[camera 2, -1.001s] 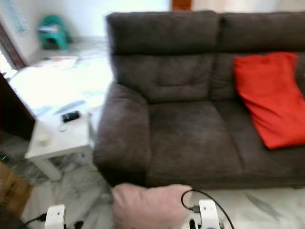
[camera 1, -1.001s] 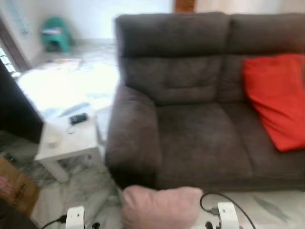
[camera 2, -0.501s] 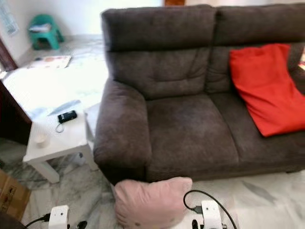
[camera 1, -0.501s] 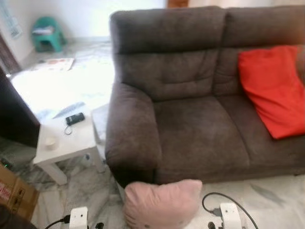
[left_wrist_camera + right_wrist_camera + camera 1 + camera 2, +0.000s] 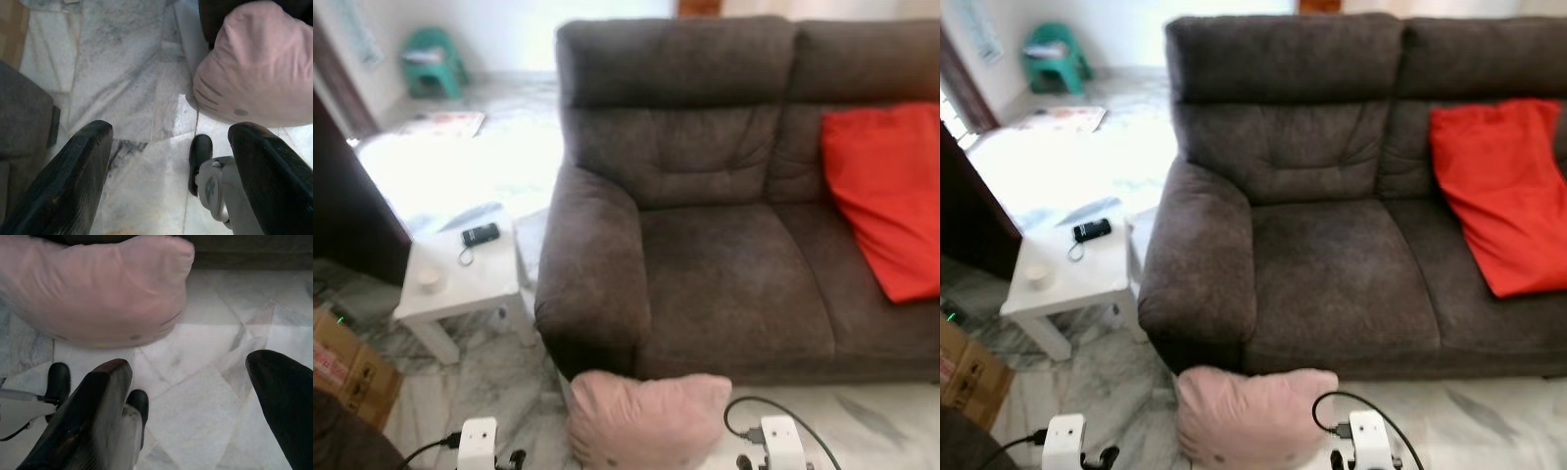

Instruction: Move the pillow to the sofa from floor

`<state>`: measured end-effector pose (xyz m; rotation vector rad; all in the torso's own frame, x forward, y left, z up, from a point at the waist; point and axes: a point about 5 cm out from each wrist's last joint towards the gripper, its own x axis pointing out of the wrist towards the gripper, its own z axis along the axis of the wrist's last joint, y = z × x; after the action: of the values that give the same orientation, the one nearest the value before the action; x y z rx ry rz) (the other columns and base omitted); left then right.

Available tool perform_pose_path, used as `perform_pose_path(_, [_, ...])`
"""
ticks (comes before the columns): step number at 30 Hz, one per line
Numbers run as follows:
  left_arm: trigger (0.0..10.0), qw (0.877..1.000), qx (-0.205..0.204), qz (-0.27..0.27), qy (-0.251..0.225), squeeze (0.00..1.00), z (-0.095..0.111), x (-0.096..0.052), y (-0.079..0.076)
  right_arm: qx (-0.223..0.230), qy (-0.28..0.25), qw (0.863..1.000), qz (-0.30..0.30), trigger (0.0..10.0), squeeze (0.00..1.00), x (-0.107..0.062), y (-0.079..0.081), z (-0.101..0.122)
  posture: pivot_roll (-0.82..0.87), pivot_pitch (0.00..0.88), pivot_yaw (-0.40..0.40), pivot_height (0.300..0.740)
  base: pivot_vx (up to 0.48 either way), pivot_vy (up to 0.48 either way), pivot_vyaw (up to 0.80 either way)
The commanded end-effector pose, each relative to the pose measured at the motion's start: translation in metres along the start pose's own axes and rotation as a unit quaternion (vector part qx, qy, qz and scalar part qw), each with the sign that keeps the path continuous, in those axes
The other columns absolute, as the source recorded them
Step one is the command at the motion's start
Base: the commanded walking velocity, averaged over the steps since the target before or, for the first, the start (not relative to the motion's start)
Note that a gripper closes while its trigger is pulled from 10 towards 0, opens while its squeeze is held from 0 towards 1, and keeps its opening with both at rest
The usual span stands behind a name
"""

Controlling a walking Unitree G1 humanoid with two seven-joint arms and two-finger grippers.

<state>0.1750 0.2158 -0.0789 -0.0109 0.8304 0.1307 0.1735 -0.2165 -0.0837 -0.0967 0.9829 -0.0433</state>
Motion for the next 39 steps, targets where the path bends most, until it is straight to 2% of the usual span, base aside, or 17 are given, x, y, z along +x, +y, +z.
perform_pose_path(1, [10.0, 1.000, 0.000, -0.006, 0.014, 0.00, -0.006, -0.001, -0.004, 0.005, 0.002, 1.000, -0.006, 10.0, 0.00, -0.001, -0.004, -0.003, 0.07, 0.005, 0.009, 0.740, 0.000, 0.000, 0.00])
perform_pose_path(13, [10.0, 1.000, 0.008, -0.004, -0.007, 0.00, 0.000, 0.000, -0.003, 0.014, -0.016, 1.000, -0.010, 10.0, 0.00, -0.001, -0.004, -0.001, 0.06, 0.000, 0.008, 0.740, 0.000, 0.000, 0.00])
perform_pose_path(17, [10.0, 0.995, 0.033, -0.008, -0.093, 0.00, 0.029, 0.002, -0.006, 0.021, -0.056, 0.998, -0.012, 10.0, 0.00, -0.002, -0.005, 0.005, 0.06, 0.000, 0.006, 0.740, 0.000, 0.000, 0.00])
perform_pose_path(18, [10.0, 0.990, 0.041, -0.014, -0.132, 0.00, 0.041, 0.002, -0.008, 0.028, -0.070, 0.997, -0.015, 10.0, 0.00, -0.003, -0.006, 0.006, 0.07, 0.000, 0.005, 0.740, 0.000, 0.000, 0.00])
perform_pose_path(19, [10.0, 0.988, 0.043, -0.017, -0.147, 0.00, 0.045, 0.001, -0.008, 0.033, -0.074, 0.997, -0.015, 10.0, 0.00, -0.003, -0.006, 0.007, 0.07, 0.000, 0.005, 0.740, 0.000, 0.000, 0.00])
perform_pose_path(21, [10.0, 0.973, 0.049, -0.018, -0.225, 0.00, 0.069, -0.003, -0.010, 0.048, -0.101, 0.994, -0.009, 10.0, 0.00, -0.004, -0.006, 0.011, 0.07, 0.000, 0.003, 0.740, 0.000, 0.000, 0.00])
perform_pose_path(23, [10.0, 0.969, 0.047, -0.018, -0.243, 0.00, 0.075, -0.004, -0.010, 0.051, -0.106, 0.993, -0.007, 10.0, 0.00, -0.005, -0.006, 0.011, 0.07, 0.000, 0.002, 0.740, 0.000, 0.000, 0.00])
perform_pose_path(24, [10.0, 0.960, 0.054, -0.012, -0.275, 0.00, 0.086, -0.008, -0.010, 0.049, -0.114, 0.992, -0.007, 10.0, 0.00, -0.005, -0.006, 0.013, 0.07, 0.000, 0.002, 0.740, 0.000, 0.000, 0.00])
perform_pose_path(25, [10.0, 0.945, 0.060, -0.007, -0.322, 0.00, 0.103, -0.015, -0.011, 0.050, -0.128, 0.991, -0.003, 10.0, 0.00, -0.006, -0.006, 0.015, 0.08, 0.000, 0.000, 0.740, 0.000, 0.000, 0.00])
perform_pose_path(26, [10.0, 0.945, 0.060, -0.007, -0.322, 0.00, 0.103, -0.015, -0.011, 0.050, -0.128, 0.991, -0.003, 10.0, 0.00, -0.006, -0.006, 0.015, 0.08, 0.000, 0.000, 0.740, 0.000, 0.000, 0.00])
perform_pose_path(27, [10.0, 0.926, 0.072, -0.008, -0.371, 0.00, 0.121, -0.024, -0.014, 0.064, -0.146, 0.987, 0.005, 10.0, 0.00, -0.007, -0.005, 0.017, 0.08, 0.000, -0.001, 0.740, 0.000, 0.000, 0.00])
perform_pose_path(28, [10.0, 0.919, 0.077, -0.009, -0.386, 0.00, 0.126, -0.028, -0.016, 0.068, -0.151, 0.986, 0.007, 10.0, 0.00, -0.007, -0.005, 0.018, 0.08, 0.000, -0.001, 0.740, 0.000, 0.000, 0.00])
perform_pose_path(29, [10.0, 0.911, 0.084, -0.010, -0.404, 0.00, 0.132, -0.032, -0.018, 0.054, -0.224, 0.973, 0.012, 10.0, 0.00, -0.006, -0.001, 0.058, 0.08, 0.000, -0.001, 0.740, 0.000, 0.000, 0.00])
perform_pose_path(30, [10.0, 0.895, 0.087, -0.010, -0.437, 0.00, 0.145, -0.041, -0.022, 0.026, -0.363, 0.931, 0.015, 10.0, 0.00, -0.019, 0.009, 0.142, 0.08, 0.000, -0.003, 0.740, 0.000, 0.000, 0.00])
perform_pose_path(31, [10.0, 0.888, 0.088, -0.009, -0.452, 0.00, 0.151, -0.046, -0.024, 0.022, -0.408, 0.912, 0.017, 10.0, 0.00, -0.028, 0.013, 0.167, 0.08, 0.000, -0.002, 0.740, 0.000, 0.000, 0.00])
perform_pose_path(37, [10.0, 0.863, 0.082, -0.010, -0.499, 0.00, 0.170, -0.069, -0.035, 0.035, -0.503, 0.863, 0.027, 10.0, 0.00, -0.054, 0.017, 0.198, 0.08, 0.000, 0.002, 0.740, 0.000, 0.000, 0.00])
perform_pose_path(39, [10.0, 0.858, 0.087, -0.012, -0.506, 0.00, 0.171, -0.075, -0.037, 0.038, -0.515, 0.856, 0.033, 10.0, 0.00, -0.058, 0.018, 0.200, 0.08, 0.000, 0.001, 0.740, 0.000, 0.000, 0.00])
